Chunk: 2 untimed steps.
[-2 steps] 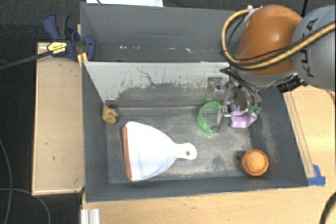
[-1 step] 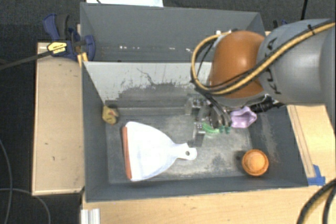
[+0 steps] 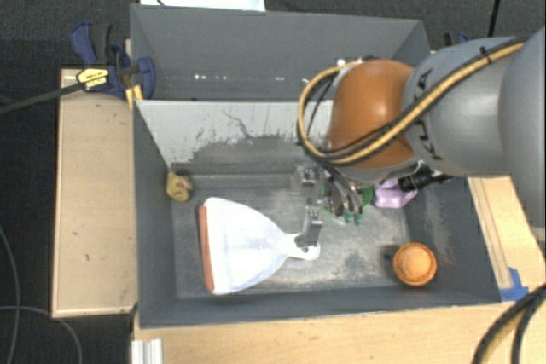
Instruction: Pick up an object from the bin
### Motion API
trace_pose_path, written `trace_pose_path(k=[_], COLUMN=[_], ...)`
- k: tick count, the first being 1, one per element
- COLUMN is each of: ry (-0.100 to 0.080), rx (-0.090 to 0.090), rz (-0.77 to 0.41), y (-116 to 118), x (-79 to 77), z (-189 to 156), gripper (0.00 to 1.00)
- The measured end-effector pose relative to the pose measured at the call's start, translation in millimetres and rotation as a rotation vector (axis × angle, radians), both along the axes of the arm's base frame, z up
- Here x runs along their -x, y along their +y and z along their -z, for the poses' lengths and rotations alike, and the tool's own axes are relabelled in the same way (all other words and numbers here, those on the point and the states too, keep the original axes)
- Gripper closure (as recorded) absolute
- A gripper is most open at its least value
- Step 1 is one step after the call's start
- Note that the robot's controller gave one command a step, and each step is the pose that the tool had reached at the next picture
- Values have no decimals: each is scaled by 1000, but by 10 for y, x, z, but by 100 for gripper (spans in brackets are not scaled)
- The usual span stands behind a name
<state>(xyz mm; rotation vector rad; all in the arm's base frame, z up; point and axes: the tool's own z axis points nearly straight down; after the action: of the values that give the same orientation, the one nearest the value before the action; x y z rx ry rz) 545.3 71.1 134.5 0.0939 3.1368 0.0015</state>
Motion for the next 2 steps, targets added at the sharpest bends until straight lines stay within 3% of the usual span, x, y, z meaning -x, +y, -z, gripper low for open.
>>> trace_pose_path(k=[1, 2], ry=[10, -5], rx=[-1, 3], rz=[-7, -45], y=[-142, 105], x=[-104, 68], z=[-258, -282], gripper=[0, 0])
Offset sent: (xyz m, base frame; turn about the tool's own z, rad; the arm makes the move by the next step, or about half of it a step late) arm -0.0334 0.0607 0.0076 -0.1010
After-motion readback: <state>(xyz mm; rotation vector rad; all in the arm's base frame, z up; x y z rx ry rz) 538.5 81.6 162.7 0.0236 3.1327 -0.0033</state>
